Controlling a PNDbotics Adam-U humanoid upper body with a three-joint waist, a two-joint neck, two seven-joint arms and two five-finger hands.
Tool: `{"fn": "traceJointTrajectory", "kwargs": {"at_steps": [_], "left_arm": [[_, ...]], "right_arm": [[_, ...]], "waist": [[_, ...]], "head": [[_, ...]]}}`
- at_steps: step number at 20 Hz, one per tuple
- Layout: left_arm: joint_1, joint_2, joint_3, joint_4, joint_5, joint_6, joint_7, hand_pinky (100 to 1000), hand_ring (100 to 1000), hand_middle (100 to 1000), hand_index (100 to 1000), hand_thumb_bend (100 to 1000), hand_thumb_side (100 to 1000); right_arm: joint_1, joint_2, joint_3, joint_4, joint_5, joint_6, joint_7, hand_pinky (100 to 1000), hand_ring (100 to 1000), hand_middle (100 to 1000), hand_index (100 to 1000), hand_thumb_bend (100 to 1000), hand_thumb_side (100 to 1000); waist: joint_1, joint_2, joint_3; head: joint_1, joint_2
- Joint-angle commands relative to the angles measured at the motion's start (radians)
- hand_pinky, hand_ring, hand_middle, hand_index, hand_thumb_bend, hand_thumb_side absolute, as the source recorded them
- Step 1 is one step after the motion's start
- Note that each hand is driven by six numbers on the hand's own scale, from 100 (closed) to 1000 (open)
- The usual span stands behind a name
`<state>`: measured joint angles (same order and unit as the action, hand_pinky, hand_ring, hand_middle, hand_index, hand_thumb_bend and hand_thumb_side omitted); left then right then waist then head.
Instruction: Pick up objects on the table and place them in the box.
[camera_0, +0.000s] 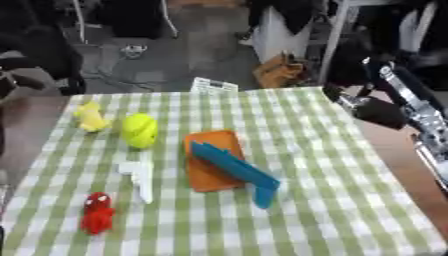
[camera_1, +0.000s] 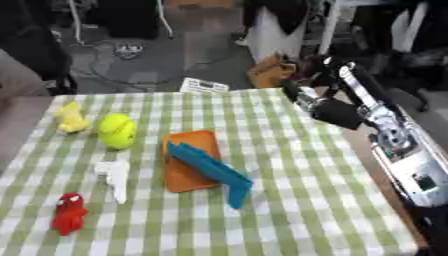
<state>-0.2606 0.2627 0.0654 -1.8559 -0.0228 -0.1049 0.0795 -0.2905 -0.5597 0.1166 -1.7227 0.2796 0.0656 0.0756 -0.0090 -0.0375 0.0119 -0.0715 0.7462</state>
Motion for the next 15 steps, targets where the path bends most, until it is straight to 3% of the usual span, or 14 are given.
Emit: {"fn": "traceJointTrajectory", "kwargs": {"at_steps": [1,15], "left_arm": [[-0.008,0.012,0.003,-0.01,0.001,0.0,-0.001,537,691,737,846,174,867],[-0.002,0.008,0.004,-0.008,0.003,0.0,-0.001,537,692,738,847,169,872]], "right_arm": [[-0.002,-0.033,-0.027,-0.034,0.003,0.009,-0.01,452,673,689,896,631,571],[0.063,-0.037,-0.071,-0.046,0.03,0.035,-0.057,440,660,666,884,642,530]], "waist": [[-0.008,0.009,-0.002],[-0.009,0.011,-0.005]], "head": [[0.002,-0.007],[0.006,-0.001]]}}
